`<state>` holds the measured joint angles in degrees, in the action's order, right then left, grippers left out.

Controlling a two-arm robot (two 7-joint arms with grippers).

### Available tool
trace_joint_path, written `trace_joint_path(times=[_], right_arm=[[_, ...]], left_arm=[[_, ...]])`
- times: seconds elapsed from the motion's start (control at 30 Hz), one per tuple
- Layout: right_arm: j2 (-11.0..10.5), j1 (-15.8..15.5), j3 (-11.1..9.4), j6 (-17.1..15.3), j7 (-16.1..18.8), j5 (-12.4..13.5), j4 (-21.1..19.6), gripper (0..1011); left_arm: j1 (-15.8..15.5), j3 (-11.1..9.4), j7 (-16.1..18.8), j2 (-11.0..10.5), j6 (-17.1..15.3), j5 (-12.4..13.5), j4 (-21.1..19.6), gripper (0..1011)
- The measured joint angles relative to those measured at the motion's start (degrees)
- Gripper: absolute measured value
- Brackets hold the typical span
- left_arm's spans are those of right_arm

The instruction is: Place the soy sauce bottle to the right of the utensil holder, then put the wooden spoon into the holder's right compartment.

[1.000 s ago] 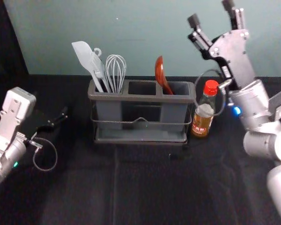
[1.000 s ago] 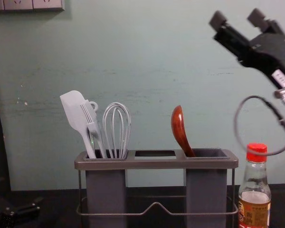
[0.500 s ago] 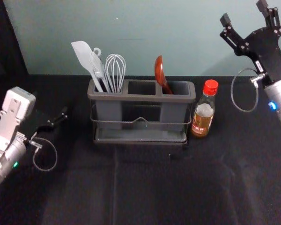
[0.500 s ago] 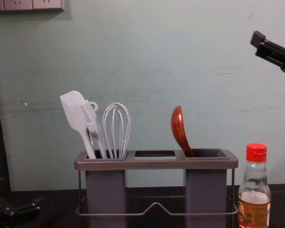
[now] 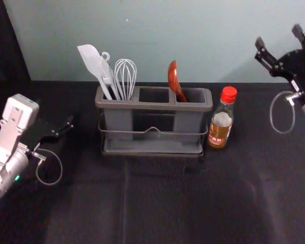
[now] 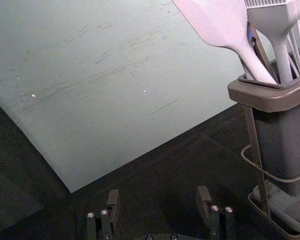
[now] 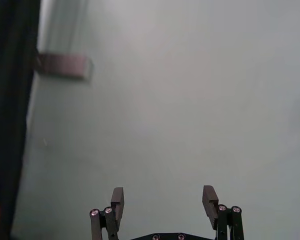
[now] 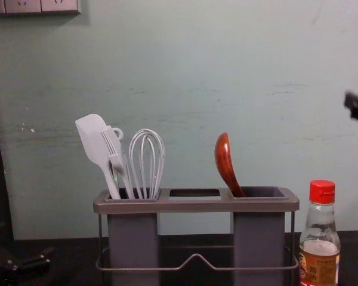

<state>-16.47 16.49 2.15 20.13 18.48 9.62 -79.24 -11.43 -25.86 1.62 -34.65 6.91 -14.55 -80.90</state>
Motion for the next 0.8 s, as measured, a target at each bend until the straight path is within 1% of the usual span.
trace_joint_path(times=[0.03, 0.13, 0.27, 0.3, 0.4, 0.47, 0.53, 0.57, 0.6, 0.8], right_arm=[[-0.4, -0.1, 0.0, -1.0, -0.4, -0.6, 0.5, 1004], [-1.0, -0.2, 0.1, -2.4, -0.8, -1.6, 1.4, 1004], [-1.8, 0.0, 0.9, -5.0, -0.7, -2.6, 4.1, 1004], [-1.8, 0.0, 0.9, -5.0, -0.7, -2.6, 4.1, 1004], [-2.0, 0.4, 1.6, -6.6, -0.3, -2.6, 6.1, 1004], [-2.0, 0.5, 1.8, -7.4, -0.2, -2.6, 6.8, 1004], [-2.1, 0.6, 2.3, -9.6, -0.1, -2.5, 7.6, 1004], [-2.1, 0.6, 2.3, -9.6, -0.1, -2.5, 7.6, 1004], [-2.1, 0.6, 2.5, -10.7, -0.1, -2.5, 7.8, 1004], [-2.2, 0.9, 3.5, -12.7, -0.1, -2.5, 8.9, 1004]], left_arm=[[0.0, 0.0, 0.0, 0.0, 0.0, 0.0, 0.0, 1000], [0.0, 0.0, 0.0, 0.0, 0.0, 0.0, 0.0, 1000], [0.0, 0.0, 0.0, 0.0, 0.0, 0.0, 0.0, 1000], [0.0, 0.0, 0.0, 0.0, 0.0, 0.0, 0.0, 1000], [0.0, 0.0, 0.0, 0.0, 0.0, 0.0, 0.0, 1000], [0.0, 0.0, 0.0, 0.0, 0.0, 0.0, 0.0, 1000], [0.0, 0.0, 0.0, 0.0, 0.0, 0.0, 0.0, 1000], [0.0, 0.0, 0.0, 0.0, 0.0, 0.0, 0.0, 1000], [0.0, 0.0, 0.0, 0.0, 0.0, 0.0, 0.0, 1000], [0.0, 0.0, 0.0, 0.0, 0.0, 0.0, 0.0, 1000]])
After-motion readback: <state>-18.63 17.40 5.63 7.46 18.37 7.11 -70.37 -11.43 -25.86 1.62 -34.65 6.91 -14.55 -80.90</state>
